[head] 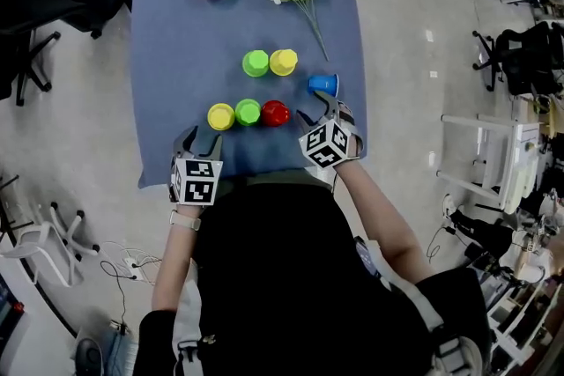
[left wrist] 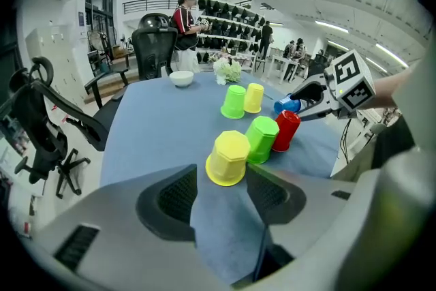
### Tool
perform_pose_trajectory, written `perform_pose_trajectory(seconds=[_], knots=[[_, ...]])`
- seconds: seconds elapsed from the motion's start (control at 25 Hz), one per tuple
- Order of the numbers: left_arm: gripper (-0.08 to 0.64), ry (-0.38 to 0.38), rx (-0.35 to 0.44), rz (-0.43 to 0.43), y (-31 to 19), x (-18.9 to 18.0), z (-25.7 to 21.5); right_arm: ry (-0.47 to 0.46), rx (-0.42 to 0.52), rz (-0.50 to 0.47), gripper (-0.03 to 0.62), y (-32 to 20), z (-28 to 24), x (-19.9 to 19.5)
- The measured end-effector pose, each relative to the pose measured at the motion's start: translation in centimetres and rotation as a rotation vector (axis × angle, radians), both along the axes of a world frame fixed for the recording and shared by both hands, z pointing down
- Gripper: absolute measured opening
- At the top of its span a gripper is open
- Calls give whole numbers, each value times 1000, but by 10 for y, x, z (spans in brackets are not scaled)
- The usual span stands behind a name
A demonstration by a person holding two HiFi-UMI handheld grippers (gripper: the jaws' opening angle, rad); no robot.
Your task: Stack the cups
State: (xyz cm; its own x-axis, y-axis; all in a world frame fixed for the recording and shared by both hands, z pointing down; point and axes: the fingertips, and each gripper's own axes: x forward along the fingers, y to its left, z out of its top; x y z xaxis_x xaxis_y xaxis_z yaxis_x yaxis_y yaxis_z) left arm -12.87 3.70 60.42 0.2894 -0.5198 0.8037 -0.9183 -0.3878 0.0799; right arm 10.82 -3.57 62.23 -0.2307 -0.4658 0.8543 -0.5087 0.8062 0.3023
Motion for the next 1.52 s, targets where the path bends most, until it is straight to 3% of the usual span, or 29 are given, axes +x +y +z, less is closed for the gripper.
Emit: perform_pose_trajectory(seconds=[0.48,0.72,0.92,1.24,1.52], knots=[[234,-11,-35,-110,17,-3,5,359,55,-231,273,-41,27,26],[233,-15,-40,-151,21,-3,5,384,56,-262,219,-46,33,26],[233,-19,-41,-162,22,-4,6,294,53,-227,216,-47,27,16],[233,-26,-25,-140,20,-5,-1,-67,8,2,210,-40,5,-3],[233,-28,-13,-109,17,-9,-4,-358,32,110,207,-34,-32,-24]])
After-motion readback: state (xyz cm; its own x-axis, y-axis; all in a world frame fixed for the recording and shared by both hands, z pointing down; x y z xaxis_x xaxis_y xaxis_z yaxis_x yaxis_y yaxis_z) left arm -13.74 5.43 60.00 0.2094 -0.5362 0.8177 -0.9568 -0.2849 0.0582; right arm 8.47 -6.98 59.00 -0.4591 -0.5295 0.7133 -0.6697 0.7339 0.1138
